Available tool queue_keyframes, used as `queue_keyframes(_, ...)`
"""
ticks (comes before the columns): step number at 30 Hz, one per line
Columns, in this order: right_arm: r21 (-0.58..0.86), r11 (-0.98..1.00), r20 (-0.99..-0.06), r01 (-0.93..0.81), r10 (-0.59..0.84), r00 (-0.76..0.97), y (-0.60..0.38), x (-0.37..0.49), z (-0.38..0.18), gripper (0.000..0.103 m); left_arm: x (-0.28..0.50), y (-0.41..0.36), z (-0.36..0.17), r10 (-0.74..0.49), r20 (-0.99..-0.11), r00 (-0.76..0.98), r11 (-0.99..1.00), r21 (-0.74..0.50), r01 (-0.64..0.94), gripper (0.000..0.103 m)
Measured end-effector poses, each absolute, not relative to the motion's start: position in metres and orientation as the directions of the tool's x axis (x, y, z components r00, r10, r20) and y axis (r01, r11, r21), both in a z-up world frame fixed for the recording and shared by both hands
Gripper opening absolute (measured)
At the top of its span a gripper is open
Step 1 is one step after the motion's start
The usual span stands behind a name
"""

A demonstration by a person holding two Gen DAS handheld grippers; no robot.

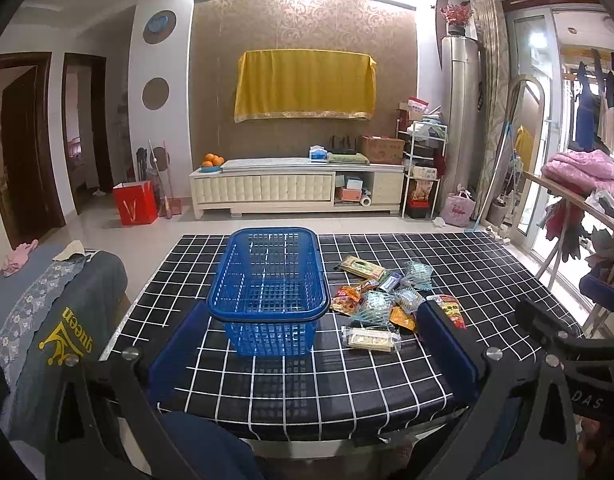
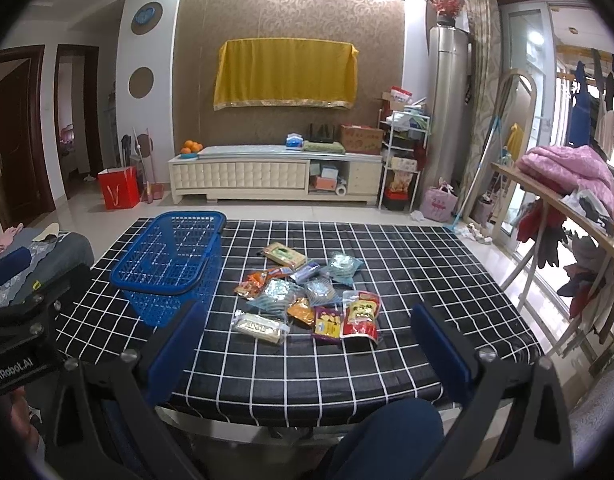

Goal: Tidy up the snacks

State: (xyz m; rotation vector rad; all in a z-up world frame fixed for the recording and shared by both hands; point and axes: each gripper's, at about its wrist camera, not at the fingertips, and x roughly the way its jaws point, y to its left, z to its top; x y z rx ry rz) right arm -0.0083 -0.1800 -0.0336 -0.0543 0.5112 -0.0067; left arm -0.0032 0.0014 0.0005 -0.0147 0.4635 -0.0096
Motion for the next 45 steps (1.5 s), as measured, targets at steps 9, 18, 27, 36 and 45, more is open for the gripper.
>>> queue_keyframes(9, -0.054, 0.998, -0.498, -0.011, -0.017, 0.867, -0.1793, -0.0070, -0.0333, 0.103, -0.0039, 0.0026, -0.0006, -0.009, -0.450, 0.893, 1.000, -0.012, 0.004, 0.103)
queue_keyframes(18, -0.049, 0.999, -0.504, -0.016, -0.011, 0.864, -0.1787, -0.0064, -0.0329, 0.103, -0.0033, 0.0040, -0.0014, -0.009, -0.459, 0.888, 1.000, -0.011, 0.004, 0.103)
queue_keyframes(27, -0.055, 0.998, -0.505, -0.020, -0.011, 0.863, -0.1779, -0.0077, -0.0322, 0.103, -0.0059, 0.0072, -0.0016, -0.010, -0.462, 0.887, 1.000, -0.020, 0.001, 0.103)
queue_keyframes(36, -0.053, 0.998, -0.504, -0.024, -0.006, 0.863, -0.1789, -0.0101, -0.0310, 0.103, -0.0073, 0.0080, -0.0020, -0.011, -0.467, 0.884, 1.000, -0.021, 0.001, 0.103)
queue_keyframes(45, -0.053, 0.998, -0.509, -0.026, -0.004, 0.860, -0.1794, -0.0053, -0.0288, 0.103, -0.0003, 0.0070, 0.0023, -0.019, -0.476, 0.879, 1.000, -0.021, 0.010, 0.103)
